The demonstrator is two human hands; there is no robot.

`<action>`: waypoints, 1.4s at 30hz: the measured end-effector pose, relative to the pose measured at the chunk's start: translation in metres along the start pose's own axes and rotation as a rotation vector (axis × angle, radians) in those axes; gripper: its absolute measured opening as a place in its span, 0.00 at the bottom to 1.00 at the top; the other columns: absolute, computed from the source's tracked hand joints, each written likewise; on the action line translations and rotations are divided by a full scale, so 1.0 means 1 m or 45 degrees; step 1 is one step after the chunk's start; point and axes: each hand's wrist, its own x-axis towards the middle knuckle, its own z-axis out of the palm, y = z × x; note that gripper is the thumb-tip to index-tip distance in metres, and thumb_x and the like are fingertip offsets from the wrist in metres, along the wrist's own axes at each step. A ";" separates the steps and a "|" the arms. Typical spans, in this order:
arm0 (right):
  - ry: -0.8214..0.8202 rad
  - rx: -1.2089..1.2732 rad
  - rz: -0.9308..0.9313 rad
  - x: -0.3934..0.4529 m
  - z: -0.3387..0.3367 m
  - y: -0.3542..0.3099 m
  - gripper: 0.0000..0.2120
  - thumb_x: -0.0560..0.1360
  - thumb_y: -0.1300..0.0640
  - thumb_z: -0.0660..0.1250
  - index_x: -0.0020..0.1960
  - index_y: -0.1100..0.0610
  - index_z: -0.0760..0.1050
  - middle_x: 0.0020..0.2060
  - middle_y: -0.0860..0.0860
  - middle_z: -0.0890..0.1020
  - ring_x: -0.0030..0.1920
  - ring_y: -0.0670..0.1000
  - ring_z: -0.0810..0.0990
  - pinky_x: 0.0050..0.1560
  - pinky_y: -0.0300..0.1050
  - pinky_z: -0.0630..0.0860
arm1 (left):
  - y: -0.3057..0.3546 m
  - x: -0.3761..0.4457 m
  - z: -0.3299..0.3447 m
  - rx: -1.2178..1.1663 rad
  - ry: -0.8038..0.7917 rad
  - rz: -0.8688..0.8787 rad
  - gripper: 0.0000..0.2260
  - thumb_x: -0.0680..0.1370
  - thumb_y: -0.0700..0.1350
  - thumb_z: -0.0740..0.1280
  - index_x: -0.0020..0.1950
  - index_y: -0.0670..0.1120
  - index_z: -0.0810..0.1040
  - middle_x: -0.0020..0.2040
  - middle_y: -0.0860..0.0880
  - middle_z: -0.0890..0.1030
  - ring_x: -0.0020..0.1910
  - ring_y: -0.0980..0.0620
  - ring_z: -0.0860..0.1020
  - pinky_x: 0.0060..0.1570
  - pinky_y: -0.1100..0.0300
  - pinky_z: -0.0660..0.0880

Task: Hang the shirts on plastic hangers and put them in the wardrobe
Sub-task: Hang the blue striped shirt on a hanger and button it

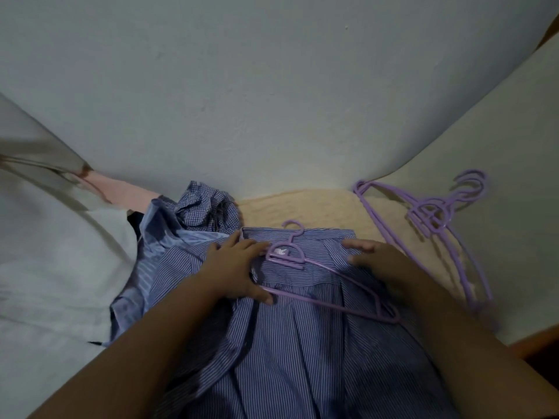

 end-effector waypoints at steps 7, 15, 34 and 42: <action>-0.081 -0.066 -0.024 -0.003 -0.009 0.002 0.23 0.74 0.68 0.67 0.68 0.56 0.72 0.70 0.52 0.68 0.69 0.54 0.67 0.63 0.45 0.67 | -0.005 0.008 -0.013 -0.122 -0.138 -0.032 0.66 0.45 0.81 0.58 0.78 0.57 0.42 0.79 0.52 0.50 0.77 0.43 0.41 0.69 0.31 0.43; 0.139 -0.717 -0.154 0.001 -0.023 0.014 0.34 0.72 0.51 0.60 0.76 0.56 0.57 0.69 0.63 0.66 0.69 0.61 0.67 0.63 0.46 0.65 | -0.024 -0.004 -0.009 -0.049 0.047 0.100 0.64 0.45 0.85 0.53 0.77 0.56 0.59 0.67 0.52 0.66 0.71 0.48 0.59 0.69 0.36 0.55; -0.091 -0.158 -0.346 -0.077 0.112 0.003 0.31 0.76 0.66 0.62 0.75 0.49 0.57 0.74 0.49 0.58 0.64 0.46 0.69 0.50 0.33 0.72 | 0.037 -0.029 0.023 -0.400 0.708 -0.380 0.45 0.68 0.65 0.71 0.78 0.54 0.55 0.79 0.44 0.46 0.77 0.41 0.45 0.74 0.45 0.47; -0.122 0.000 -0.220 -0.095 0.129 0.015 0.27 0.79 0.67 0.57 0.74 0.51 0.59 0.76 0.44 0.52 0.75 0.47 0.56 0.49 0.27 0.66 | 0.101 -0.083 0.072 -1.675 0.870 -0.718 0.28 0.77 0.41 0.68 0.75 0.45 0.60 0.64 0.50 0.70 0.61 0.52 0.71 0.56 0.59 0.67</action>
